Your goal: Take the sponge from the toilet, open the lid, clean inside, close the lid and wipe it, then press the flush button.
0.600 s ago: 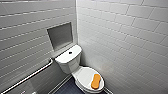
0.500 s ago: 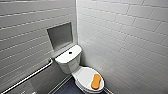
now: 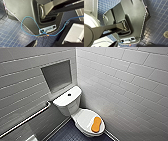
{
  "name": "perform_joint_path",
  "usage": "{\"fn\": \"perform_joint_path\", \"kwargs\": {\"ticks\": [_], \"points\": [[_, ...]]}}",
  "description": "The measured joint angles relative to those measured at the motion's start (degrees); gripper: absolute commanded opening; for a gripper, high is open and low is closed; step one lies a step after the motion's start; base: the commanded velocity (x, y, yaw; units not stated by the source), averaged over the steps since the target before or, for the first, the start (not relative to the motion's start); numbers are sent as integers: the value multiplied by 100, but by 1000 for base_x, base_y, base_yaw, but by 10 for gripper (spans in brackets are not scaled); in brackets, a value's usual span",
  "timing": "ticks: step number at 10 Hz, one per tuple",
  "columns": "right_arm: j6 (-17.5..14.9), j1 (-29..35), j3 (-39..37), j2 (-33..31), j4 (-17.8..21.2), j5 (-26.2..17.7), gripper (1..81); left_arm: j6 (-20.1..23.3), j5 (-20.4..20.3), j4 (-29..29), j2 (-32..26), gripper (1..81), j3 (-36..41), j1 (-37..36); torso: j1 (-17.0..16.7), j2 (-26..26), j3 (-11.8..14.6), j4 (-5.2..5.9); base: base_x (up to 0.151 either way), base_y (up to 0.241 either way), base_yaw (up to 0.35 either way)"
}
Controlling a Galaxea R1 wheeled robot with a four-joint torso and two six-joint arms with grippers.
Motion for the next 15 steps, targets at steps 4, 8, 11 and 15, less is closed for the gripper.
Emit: {"fn": "perform_joint_path", "kwargs": {"ticks": [4, 8, 11, 15], "points": [[206, 861, 382, -400, 22, 45, 811, -13, -27, -74, 99, 811, 188, -83, 448, -706, -171, 0, 0, 0, 0], [410, 2002, 649, -657, 20, -347, 811, -16, 11, -77, 200, 811, 127, -72, 992, -1567, -175, 0, 0, 0, 0], [663, 2553, 786, -681, 16, -781, 811, -16, 56, -79, 438, 811, -149, -6, 1385, -2192, -177, 0, 0, 0, 0], [958, 2942, 819, -739, 16, -957, 811, -16, 67, -79, 510, 811, -305, 50, 1858, -2962, -324, 0, 0, 0, 0]]}}
